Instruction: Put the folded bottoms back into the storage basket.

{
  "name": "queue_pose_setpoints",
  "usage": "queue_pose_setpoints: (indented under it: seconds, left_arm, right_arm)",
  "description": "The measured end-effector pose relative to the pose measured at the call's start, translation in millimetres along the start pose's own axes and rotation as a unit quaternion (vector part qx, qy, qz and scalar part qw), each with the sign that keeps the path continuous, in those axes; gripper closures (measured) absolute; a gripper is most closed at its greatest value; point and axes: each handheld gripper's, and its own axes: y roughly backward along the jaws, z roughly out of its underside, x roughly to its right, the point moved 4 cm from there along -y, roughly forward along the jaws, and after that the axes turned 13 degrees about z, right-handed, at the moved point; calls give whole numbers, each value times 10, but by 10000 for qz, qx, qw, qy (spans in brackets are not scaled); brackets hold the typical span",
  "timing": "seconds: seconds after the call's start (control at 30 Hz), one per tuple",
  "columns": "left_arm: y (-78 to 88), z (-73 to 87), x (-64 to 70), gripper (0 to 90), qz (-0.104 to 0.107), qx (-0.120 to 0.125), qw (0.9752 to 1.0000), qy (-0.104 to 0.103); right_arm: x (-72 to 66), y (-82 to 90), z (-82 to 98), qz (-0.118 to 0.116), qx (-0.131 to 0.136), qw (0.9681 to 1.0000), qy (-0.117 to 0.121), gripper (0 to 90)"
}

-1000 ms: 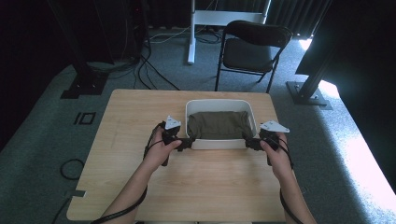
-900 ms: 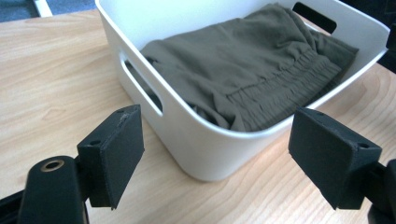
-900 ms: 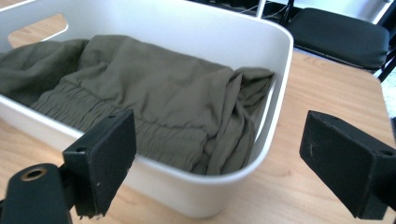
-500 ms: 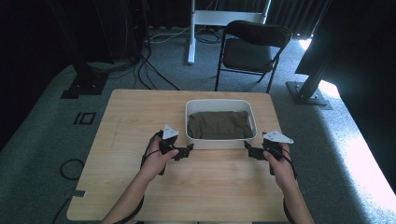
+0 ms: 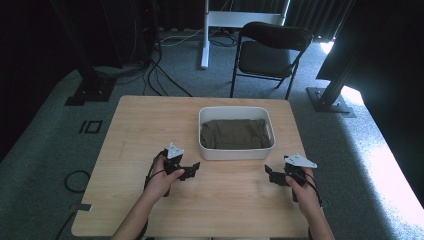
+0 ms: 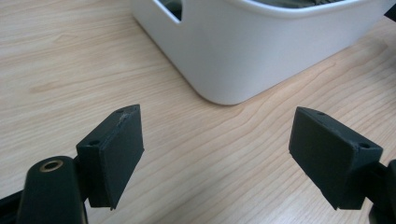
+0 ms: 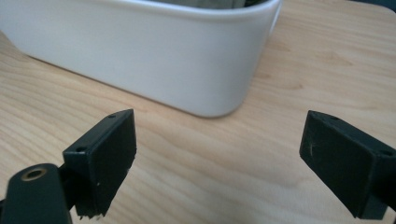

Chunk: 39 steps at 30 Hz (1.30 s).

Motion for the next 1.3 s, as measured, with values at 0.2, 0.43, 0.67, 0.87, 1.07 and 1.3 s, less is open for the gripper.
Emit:
queue_pose_setpoints:
  seconds: [0.2,0.43,0.67,0.87,1.07,1.3]
  left_arm:
    - [77,158,-53,191,-159,-73,9998,88]
    - [219,318,-114,191,-319,-135,9992,176]
    - [380,478,-192,191,-657,-238,9971,309]
    - [496,573,-255,191,-898,-189,9943,537]
    - [568,672,-332,191,-1232,-207,9903,602]
    - [644,797,-422,191,-1640,-333,9834,707]
  right_arm:
    - [13,78,113,33,-42,9999,-112,106]
    - [50,168,230,82,-120,9996,-242,106]
    - [86,235,336,198,-249,9990,-322,106]
    - [91,259,412,203,-352,9983,-426,106]
    - [102,282,478,316,-491,9971,-486,106]
    - [147,269,527,511,-610,9957,-465,109]
